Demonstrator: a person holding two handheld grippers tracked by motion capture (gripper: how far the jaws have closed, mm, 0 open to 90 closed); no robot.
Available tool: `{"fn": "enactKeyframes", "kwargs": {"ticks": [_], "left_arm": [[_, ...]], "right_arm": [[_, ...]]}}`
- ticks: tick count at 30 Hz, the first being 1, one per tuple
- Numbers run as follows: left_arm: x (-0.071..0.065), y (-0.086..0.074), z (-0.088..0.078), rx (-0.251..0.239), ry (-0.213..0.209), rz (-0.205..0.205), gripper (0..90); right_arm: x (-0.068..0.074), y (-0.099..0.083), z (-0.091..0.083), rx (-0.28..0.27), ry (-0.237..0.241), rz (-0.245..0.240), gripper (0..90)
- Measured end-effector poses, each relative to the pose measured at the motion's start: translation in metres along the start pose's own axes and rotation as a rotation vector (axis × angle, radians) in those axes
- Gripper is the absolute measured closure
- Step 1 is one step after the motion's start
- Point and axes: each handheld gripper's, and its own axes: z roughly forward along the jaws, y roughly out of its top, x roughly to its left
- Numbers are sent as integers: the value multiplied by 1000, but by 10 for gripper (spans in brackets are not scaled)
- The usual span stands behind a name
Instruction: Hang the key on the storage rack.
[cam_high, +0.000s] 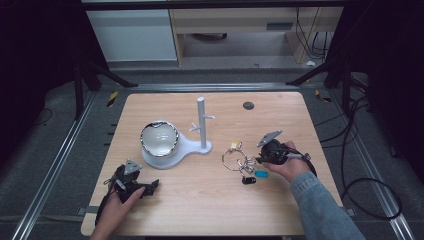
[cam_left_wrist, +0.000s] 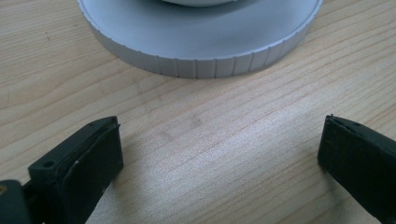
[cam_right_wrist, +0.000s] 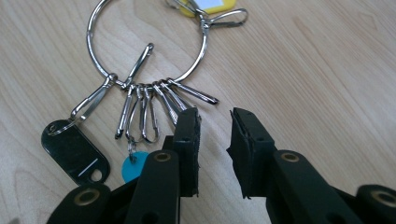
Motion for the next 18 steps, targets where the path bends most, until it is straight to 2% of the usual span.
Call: {"fn": "enactKeyframes", "kwargs": {"ticks": [3, 7, 11, 18], "left_arm": [[0, 0, 0, 0, 0, 0, 0], [0, 0, 0, 0, 0, 0, 0], [0, 0, 0, 0, 0, 0, 0], [0, 0, 0, 2, -2, 4, 0]], "right_arm": [[0, 8, 1, 37, 12, -44, 723], [-2, 19, 7, 79, 20, -105, 658], [-4, 27, 13, 98, 53, -119, 628], [-7, 34, 24, 137, 92, -142, 712]]}}
